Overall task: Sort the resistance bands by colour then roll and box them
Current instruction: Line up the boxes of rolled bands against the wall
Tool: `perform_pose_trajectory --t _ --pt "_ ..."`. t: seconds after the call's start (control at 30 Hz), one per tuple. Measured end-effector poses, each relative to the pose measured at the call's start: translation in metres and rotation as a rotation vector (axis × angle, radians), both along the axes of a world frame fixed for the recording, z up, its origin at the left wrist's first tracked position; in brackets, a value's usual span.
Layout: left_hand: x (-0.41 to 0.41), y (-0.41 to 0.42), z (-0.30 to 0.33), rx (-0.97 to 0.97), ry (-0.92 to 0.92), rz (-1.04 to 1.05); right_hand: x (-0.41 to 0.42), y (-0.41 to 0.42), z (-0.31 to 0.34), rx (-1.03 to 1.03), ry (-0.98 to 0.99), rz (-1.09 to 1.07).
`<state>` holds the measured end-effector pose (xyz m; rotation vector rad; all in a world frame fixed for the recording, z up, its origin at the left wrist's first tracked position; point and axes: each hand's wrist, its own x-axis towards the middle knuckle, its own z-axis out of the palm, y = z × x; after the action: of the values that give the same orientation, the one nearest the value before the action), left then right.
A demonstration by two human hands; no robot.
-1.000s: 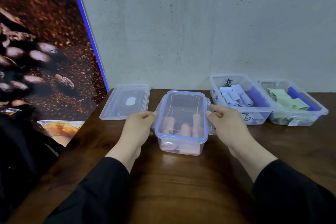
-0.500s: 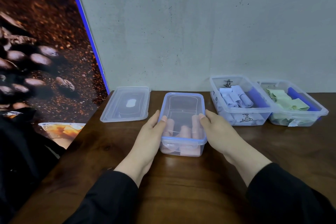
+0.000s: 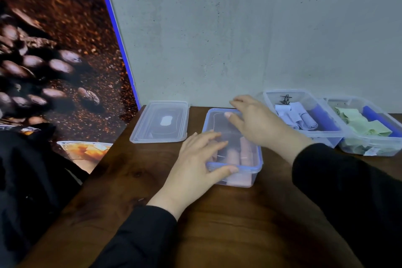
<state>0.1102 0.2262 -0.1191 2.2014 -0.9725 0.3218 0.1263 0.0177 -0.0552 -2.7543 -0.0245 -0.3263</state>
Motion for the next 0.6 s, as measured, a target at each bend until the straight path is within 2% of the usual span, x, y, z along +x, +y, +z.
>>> perform_pose_trajectory --t 0.1,0.5,0.6 --pt "0.006 0.002 -0.004 -0.019 -0.019 -0.051 0.033 -0.001 -0.008 -0.078 0.162 -0.005" --pt "0.020 -0.006 -0.013 0.066 -0.164 -0.055 0.064 -0.007 -0.024 -0.089 0.061 -0.034" --pt "0.023 -0.010 -0.013 0.075 -0.155 -0.024 0.058 -0.008 -0.021 0.015 0.025 0.000"
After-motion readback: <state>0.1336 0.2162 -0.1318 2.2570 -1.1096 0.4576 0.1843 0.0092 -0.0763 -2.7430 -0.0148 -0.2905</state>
